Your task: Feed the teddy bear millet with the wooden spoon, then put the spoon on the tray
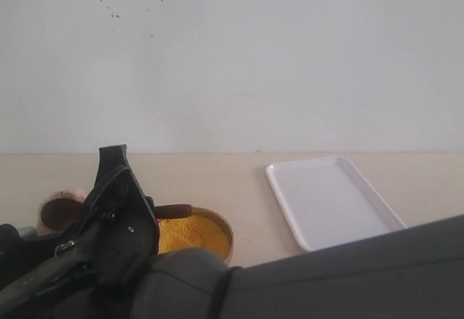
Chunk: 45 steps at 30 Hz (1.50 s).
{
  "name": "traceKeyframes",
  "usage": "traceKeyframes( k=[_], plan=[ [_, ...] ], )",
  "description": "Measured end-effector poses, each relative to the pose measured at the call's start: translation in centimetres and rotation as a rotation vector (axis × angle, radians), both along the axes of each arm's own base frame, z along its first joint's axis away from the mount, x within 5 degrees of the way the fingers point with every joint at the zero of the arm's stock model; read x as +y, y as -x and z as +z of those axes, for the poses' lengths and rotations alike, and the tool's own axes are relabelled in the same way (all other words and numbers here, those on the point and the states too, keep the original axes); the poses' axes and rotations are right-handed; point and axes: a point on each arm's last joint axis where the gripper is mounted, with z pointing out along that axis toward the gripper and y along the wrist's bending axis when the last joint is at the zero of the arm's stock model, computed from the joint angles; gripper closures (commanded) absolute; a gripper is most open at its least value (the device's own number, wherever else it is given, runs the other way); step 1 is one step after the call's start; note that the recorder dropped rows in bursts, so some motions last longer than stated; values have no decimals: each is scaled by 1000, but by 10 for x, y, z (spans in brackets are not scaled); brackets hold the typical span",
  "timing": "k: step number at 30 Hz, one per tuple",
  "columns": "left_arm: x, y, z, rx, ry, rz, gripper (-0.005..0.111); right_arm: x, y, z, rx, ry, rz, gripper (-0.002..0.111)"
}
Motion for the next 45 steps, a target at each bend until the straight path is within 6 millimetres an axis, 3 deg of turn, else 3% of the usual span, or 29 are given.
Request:
traceKeyframes(
  k=[15, 18, 23, 27, 30, 35, 45],
  plan=[
    [0, 0, 1, -7, 8, 2, 103, -7, 4, -3, 128, -149, -141, 109],
    [0, 0, 1, -9, 8, 0, 103, -13, 6, 16, 127, -213, -153, 109],
    [0, -1, 1, -10, 10, 4, 103, -29, 13, 68, 140, -377, -136, 109],
    [0, -1, 1, -10, 11, 6, 103, -45, 19, 102, 244, -546, -122, 109],
    [0, -1, 1, -11, 12, 5, 103, -62, 12, 119, 379, -686, -165, 109],
    [-1, -1, 3, -20, 35, 4, 103, -112, -21, 134, 525, -784, -346, 109],
    [-2, -1, 4, -26, 48, 5, 103, -207, -54, 120, 544, -656, -604, 109]
  ],
)
